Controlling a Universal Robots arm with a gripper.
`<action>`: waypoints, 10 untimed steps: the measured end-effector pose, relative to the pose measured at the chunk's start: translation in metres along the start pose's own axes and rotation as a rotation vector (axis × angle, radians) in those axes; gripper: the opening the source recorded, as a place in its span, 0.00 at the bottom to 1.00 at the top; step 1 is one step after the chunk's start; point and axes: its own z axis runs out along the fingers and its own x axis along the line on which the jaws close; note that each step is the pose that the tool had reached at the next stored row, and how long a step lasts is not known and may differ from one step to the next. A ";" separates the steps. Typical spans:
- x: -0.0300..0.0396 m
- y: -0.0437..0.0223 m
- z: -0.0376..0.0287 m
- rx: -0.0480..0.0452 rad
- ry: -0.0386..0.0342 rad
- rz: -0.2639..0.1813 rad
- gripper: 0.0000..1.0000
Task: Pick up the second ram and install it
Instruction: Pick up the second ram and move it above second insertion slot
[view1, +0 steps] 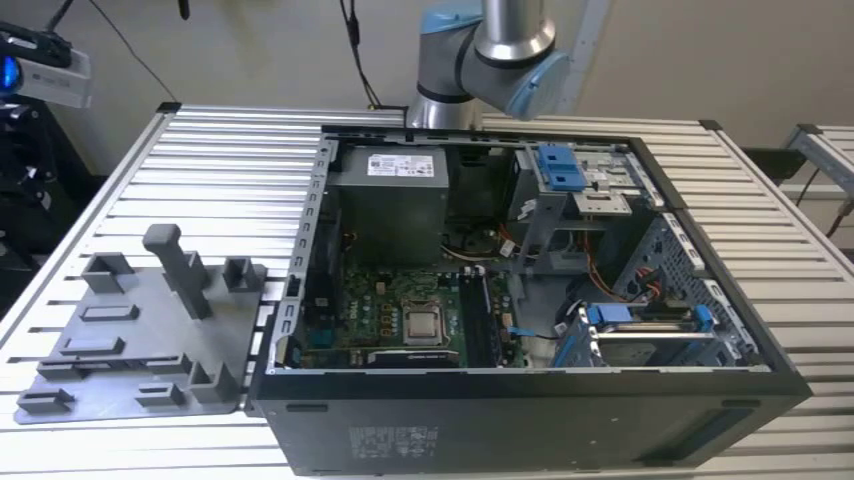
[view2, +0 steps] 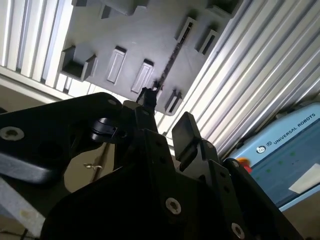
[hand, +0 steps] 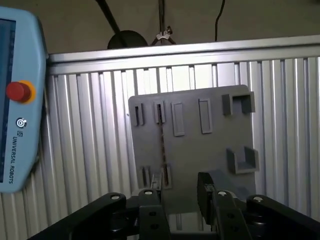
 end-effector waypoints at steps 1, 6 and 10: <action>0.0000 0.0000 0.0018 -0.0001 0.0005 -0.008 0.42; 0.0001 -0.0002 0.0109 -0.0004 0.0028 -0.038 0.42; 0.0003 -0.0004 0.0177 -0.0006 0.0053 -0.053 0.42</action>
